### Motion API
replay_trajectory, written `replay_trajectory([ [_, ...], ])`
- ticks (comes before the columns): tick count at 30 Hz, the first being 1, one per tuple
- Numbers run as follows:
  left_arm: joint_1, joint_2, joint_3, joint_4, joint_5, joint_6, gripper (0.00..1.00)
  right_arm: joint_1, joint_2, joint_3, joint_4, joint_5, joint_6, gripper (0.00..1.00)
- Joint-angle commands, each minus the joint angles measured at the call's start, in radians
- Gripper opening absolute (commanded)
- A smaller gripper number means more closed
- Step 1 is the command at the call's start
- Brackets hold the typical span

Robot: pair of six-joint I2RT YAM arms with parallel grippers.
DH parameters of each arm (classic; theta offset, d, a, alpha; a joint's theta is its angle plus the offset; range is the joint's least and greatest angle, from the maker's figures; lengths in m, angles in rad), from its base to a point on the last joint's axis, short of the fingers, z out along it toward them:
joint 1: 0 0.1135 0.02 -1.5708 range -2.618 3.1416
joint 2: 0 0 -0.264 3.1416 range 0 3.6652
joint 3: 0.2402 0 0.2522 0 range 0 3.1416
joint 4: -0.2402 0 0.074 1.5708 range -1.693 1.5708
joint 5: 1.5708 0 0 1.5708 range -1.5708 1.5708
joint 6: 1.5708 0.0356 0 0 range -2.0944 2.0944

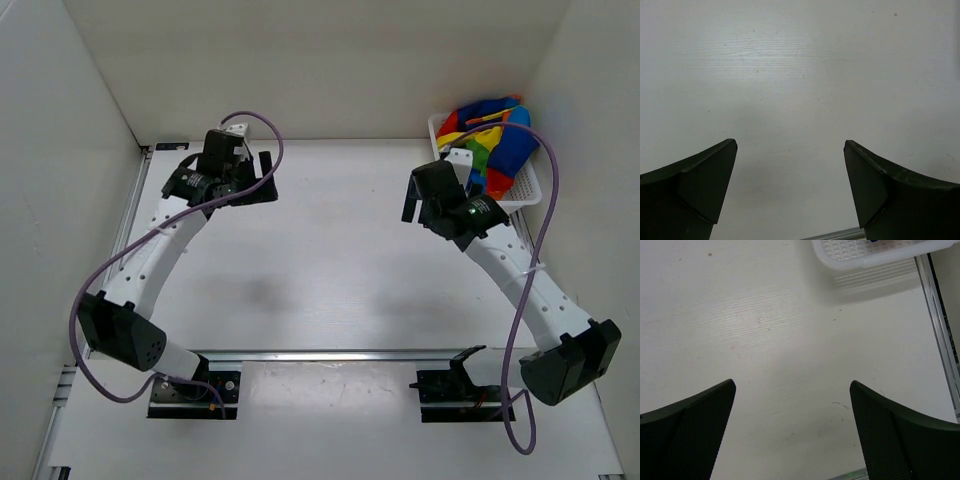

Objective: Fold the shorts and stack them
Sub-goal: Grab the shorts from the pile

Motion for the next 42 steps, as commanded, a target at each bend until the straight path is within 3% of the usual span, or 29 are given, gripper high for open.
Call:
replay_trajectory([
  [1,0.000,-0.093,0.023,0.035,0.056,0.030,1.00,-0.003,0.027,0.050,0.004,0.031,0.012,0.99],
  [5,0.026,-0.126,0.034,0.035,0.090,0.039,1.00,-0.038,0.075,0.110,0.004,0.049,0.012,0.99],
  [10,0.051,-0.154,0.043,0.035,0.109,0.039,1.00,-0.187,0.188,0.217,0.030,0.028,-0.029,0.99],
  [14,0.051,-0.154,0.020,0.051,0.075,0.074,1.00,-0.336,0.331,0.367,0.038,-0.084,-0.042,0.99],
  [18,0.026,-0.154,0.011,0.051,-0.037,0.093,1.00,-0.546,0.565,0.555,0.038,-0.338,0.018,0.99],
  [27,0.094,-0.090,0.011,0.051,0.015,0.050,1.00,-0.666,1.079,1.093,0.019,-0.330,0.030,0.99],
  [30,0.094,-0.044,0.035,0.051,-0.008,0.050,1.00,-0.690,1.208,1.184,0.034,-0.330,0.039,0.98],
  [31,0.094,-0.035,0.046,0.051,-0.008,0.050,1.00,-0.690,1.231,1.210,0.050,-0.339,0.040,0.95],
  [34,0.103,-0.012,0.056,0.051,-0.008,0.040,1.00,-0.690,1.259,1.210,0.111,-0.377,0.040,0.45],
  [35,0.103,-0.012,0.056,0.051,-0.008,0.031,1.00,-0.690,1.226,1.193,0.123,-0.377,0.040,0.17],
  [36,0.103,-0.012,0.056,0.051,0.006,0.016,1.00,-0.690,1.171,1.179,0.136,-0.377,0.050,0.08],
  [37,0.103,-0.012,0.056,0.051,0.006,0.016,1.00,-0.690,1.134,1.164,0.145,-0.365,0.050,0.01],
  [42,0.112,-0.021,0.013,0.051,0.053,-0.003,1.00,-0.632,0.875,1.145,0.185,-0.429,-0.011,0.01],
])
